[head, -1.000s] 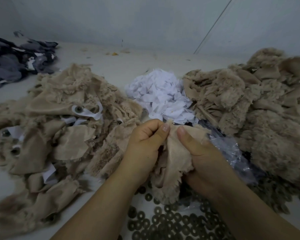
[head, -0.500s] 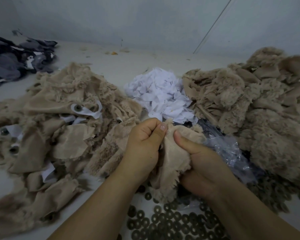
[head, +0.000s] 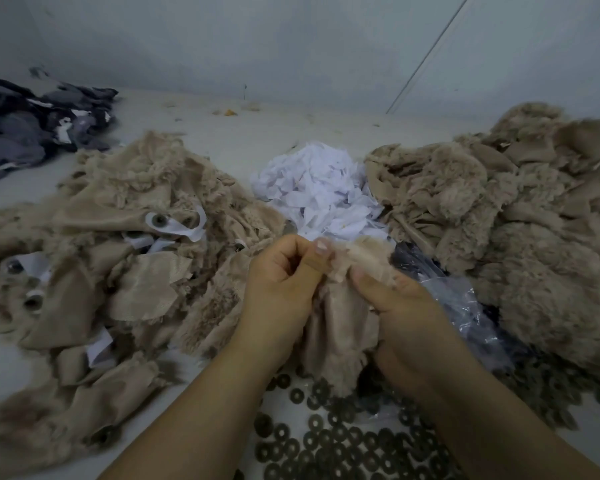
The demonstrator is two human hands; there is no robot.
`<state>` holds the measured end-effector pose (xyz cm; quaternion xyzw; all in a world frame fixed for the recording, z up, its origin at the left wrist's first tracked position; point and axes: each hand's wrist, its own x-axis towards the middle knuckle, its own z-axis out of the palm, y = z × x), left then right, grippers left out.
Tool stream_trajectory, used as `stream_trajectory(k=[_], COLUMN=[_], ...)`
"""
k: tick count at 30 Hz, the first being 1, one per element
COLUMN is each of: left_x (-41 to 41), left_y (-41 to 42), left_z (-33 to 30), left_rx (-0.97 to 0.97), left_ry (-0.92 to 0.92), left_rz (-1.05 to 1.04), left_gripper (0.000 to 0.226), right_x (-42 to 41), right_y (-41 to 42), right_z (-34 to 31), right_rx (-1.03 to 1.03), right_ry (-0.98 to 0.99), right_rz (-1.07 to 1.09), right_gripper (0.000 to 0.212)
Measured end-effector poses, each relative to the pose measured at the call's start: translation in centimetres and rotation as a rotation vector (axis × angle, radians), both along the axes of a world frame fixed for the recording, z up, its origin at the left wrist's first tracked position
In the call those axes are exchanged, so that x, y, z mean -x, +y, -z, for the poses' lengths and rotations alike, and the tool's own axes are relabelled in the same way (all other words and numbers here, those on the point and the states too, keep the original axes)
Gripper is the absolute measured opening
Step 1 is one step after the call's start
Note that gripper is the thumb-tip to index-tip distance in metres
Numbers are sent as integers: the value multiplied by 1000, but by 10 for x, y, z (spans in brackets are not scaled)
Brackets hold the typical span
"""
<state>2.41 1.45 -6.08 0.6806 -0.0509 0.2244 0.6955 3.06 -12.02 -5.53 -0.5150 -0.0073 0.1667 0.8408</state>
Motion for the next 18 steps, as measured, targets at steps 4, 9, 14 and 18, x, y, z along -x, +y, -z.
stream_trajectory(k=[4, 9, 14, 18], left_x=[-1, -2, -2, 0], left_y=[0, 5, 1, 1], left_z=[1, 3, 2, 1], left_rx=[-105, -101, -12, -61], left_ry=[8, 31, 97, 94], left_rz=[76, -10, 26, 103], left_gripper=[25, 32, 42, 31], right_x=[-2, 0, -1, -2], right_y=[-4, -5, -5, -6], right_z=[-2, -2, 1, 0], right_rx=[66, 104, 127, 122], right_ry=[-43, -78, -58, -58], right_rz=[52, 105, 119, 109], right_gripper=[24, 17, 17, 18])
